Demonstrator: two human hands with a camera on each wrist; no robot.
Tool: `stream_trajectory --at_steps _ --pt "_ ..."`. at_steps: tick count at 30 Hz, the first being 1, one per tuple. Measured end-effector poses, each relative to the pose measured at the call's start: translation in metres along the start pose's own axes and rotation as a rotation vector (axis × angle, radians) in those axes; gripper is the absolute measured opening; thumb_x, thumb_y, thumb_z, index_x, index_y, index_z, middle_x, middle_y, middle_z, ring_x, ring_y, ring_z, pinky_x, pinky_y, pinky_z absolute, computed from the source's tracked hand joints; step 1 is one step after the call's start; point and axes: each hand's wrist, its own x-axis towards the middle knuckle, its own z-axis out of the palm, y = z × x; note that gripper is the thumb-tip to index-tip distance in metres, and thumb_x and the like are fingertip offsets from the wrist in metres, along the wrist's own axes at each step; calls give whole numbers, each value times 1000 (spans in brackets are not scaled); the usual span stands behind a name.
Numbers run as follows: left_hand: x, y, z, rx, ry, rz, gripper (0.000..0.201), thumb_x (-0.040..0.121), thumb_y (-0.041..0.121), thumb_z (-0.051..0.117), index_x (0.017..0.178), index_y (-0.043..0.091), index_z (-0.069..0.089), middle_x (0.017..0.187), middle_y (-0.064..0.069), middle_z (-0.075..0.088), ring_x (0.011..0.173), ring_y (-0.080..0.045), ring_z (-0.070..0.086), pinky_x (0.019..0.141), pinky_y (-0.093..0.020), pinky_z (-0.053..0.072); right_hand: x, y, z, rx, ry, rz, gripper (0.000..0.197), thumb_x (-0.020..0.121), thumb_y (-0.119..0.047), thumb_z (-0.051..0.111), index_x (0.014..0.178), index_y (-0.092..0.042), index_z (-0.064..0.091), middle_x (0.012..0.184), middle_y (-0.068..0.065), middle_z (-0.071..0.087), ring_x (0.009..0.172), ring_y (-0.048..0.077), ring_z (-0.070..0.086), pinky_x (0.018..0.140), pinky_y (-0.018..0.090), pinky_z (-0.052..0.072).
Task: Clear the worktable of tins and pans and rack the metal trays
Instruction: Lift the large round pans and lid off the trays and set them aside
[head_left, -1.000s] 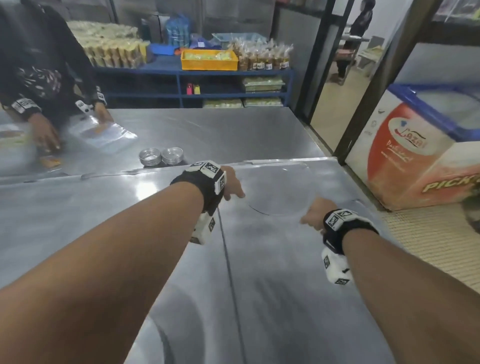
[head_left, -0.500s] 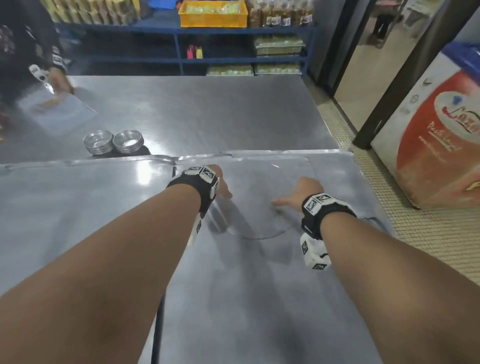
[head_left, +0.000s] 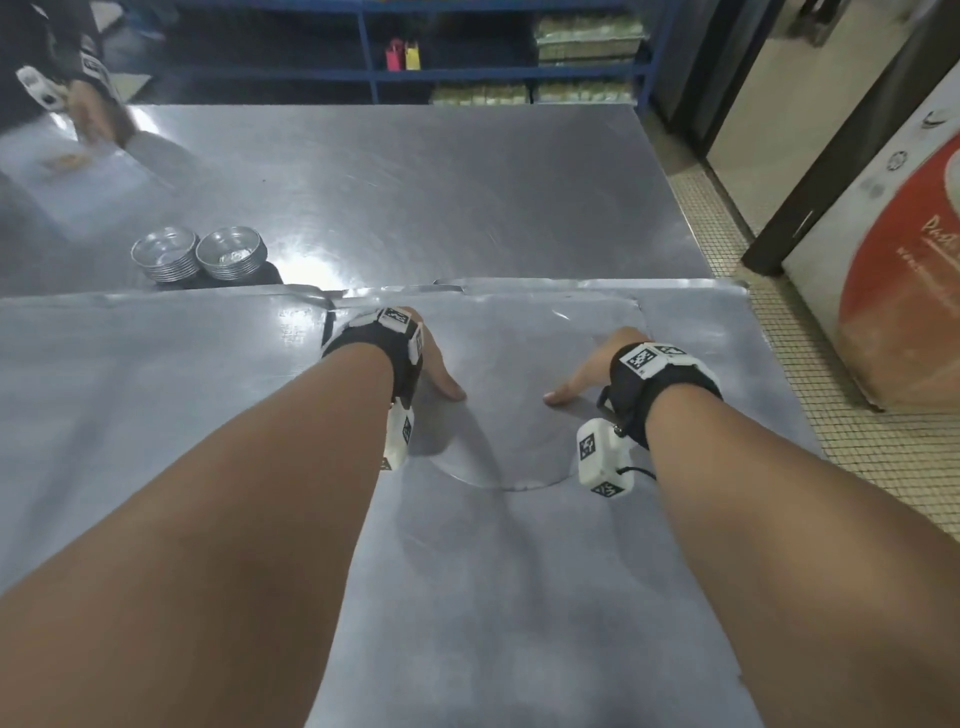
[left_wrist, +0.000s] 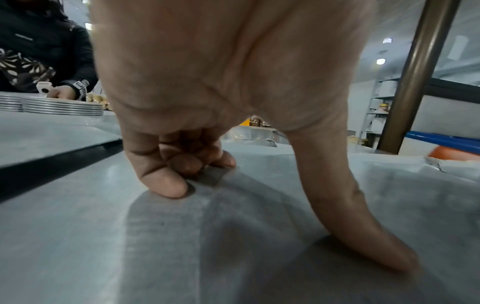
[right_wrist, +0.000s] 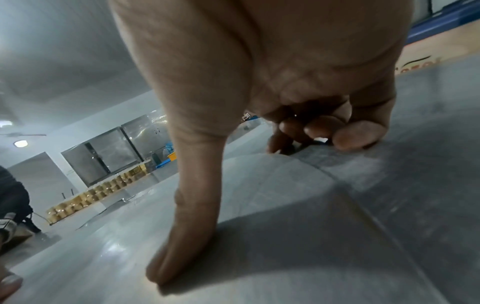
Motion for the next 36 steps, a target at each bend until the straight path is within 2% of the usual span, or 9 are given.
stream_trajectory --at_steps 5,9,12,15,20,22,26,30,36 --pt "3 -4 0 -5 65 2 72 50 60 92 85 1 72 67 -7 70 57 -16 63 56 -23 48 0 5 -4 113 -9 36 105 42 -46 99 127 -3 55 93 8 66 93 28 64 90 35 52" --pt "-2 -9 3 -60 107 -3 83 25 75 88 77 14 68 72 -5 69 66 -21 67 66 -28 55 -7 7 -1 228 13 16 112 25 -47 101 122 -8 59 109 7 69 98 28 65 95 39 52" --pt "-12 -12 3 -168 174 63 64 33 58 96 77 33 57 80 4 63 83 -24 65 84 -38 57 -16 9 -1 364 62 7 117 25 -38 103 129 -14 54 114 5 66 99 28 64 94 38 51" --pt "-34 -13 1 -289 211 104 63 37 40 101 79 37 54 79 8 60 87 -27 66 86 -44 58 -30 10 -2 452 154 -55 139 11 -39 102 138 -25 45 123 -1 63 109 25 63 94 34 50" --pt "-55 -19 0 -320 350 69 90 51 61 86 114 2 60 107 -17 65 104 -31 67 92 -44 57 -73 -4 -4 592 325 -55 113 36 -21 103 131 -15 40 136 10 50 119 30 56 97 37 47" --pt "-75 -28 -6 -483 384 62 88 50 41 90 120 2 54 110 -24 63 103 -30 66 92 -45 56 -93 -10 -5 611 409 -117 106 41 -18 102 128 -11 41 133 13 50 115 30 55 96 38 46" --pt "-114 -61 -28 -613 507 126 93 52 39 97 119 12 38 108 -2 52 101 -22 56 82 -31 47 -141 -29 -6 610 548 -224 94 46 -24 101 121 -9 47 124 12 58 109 27 57 92 36 46" --pt "-162 -106 -54 -663 607 248 95 52 36 97 127 14 44 119 -4 57 109 -24 56 87 -32 48 -200 -62 -5 650 638 -299 85 45 -29 101 111 -8 51 111 5 59 96 20 54 81 30 44" --pt "-247 -199 -82 -774 805 377 64 54 24 98 99 13 55 95 4 63 93 -24 62 70 -31 51 -293 -123 10 684 729 -452 78 41 -35 100 97 -7 54 102 8 64 94 26 61 79 37 52"
